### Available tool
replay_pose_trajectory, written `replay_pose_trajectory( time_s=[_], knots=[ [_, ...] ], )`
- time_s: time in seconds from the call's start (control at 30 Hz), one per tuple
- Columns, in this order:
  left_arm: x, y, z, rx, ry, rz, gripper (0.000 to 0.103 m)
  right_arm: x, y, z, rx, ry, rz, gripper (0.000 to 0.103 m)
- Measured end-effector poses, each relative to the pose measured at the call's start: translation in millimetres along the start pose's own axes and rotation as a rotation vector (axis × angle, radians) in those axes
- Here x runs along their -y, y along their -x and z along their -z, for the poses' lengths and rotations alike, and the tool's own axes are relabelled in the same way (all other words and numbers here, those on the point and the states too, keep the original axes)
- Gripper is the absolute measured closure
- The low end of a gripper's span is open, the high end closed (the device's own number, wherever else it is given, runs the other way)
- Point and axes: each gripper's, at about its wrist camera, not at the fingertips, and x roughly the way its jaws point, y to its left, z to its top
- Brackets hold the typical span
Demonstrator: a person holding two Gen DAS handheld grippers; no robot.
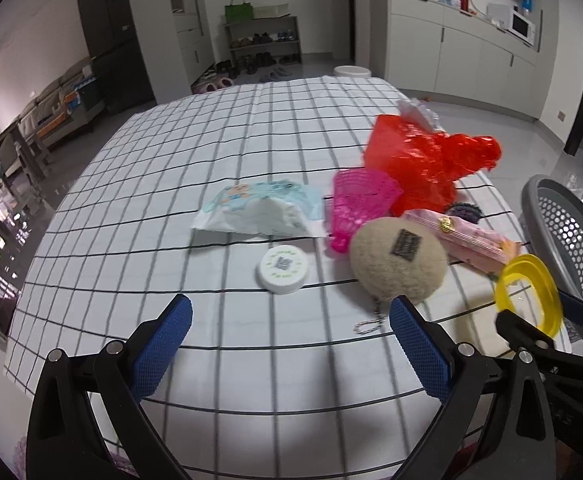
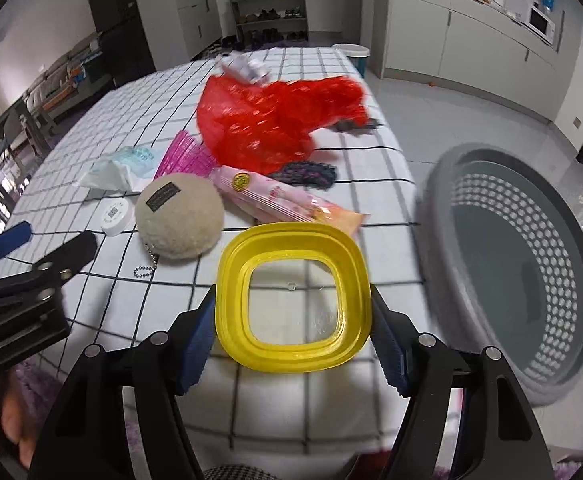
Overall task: Collect trash
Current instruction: 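Grasp the beige fluffy ball with the left gripper while the right holds the lid, then carry both items over the grey basket and open both grippers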
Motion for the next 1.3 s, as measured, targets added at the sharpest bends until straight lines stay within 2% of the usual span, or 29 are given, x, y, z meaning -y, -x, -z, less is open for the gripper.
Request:
replay_pose_trajectory(
  time_s=[0.37, 0.57, 0.73, 0.8, 0.83, 0.9, 0.97, 1.1, 1.3],
  knots=[
    [50.6, -26.3, -10.8, -0.019, -0.050, 0.072, 0.006, 44.4, 30.1, 12.7, 0.038, -0.103, -0.034, 0.035],
    [65.9, -46.9, -13.3, -0.057, -0.057, 0.075, 0.006, 59.5, 32.8, 11.0, 0.041, -0.150, -0.058, 0.035],
    [77.2, -55.6, -17.2, -0.051, -0.057, 0.071, 0.006, 67.9, 32.7, 11.8, 0.036, -0.171, -0.062, 0.035],
    [80.3, -57.7, -17.9, -0.047, -0.063, 0.061, 0.009, 69.4, 31.4, 12.0, 0.031, -0.174, -0.058, 0.035],
    [83.1, -58.8, -17.2, -0.045, -0.068, 0.054, 0.013, 70.5, 30.6, 12.3, 0.029, -0.177, -0.058, 0.035],
    [87.9, -61.8, -16.5, -0.054, -0.080, 0.045, 0.029, 71.9, 30.0, 13.1, 0.028, -0.180, -0.056, 0.035],
    [93.7, -64.3, -16.4, -0.050, -0.098, 0.017, 0.034, 72.8, 30.3, 13.6, 0.029, -0.181, -0.053, 0.035],
    [92.3, -60.0, -14.4, -0.048, -0.091, 0.035, 0.038, 73.7, 29.2, 13.8, 0.026, -0.185, -0.049, 0.035],
    [85.5, -44.7, -11.3, -0.025, -0.093, 0.024, 0.038, 74.3, 31.2, 14.2, 0.037, -0.189, -0.051, 0.035]
  ],
)
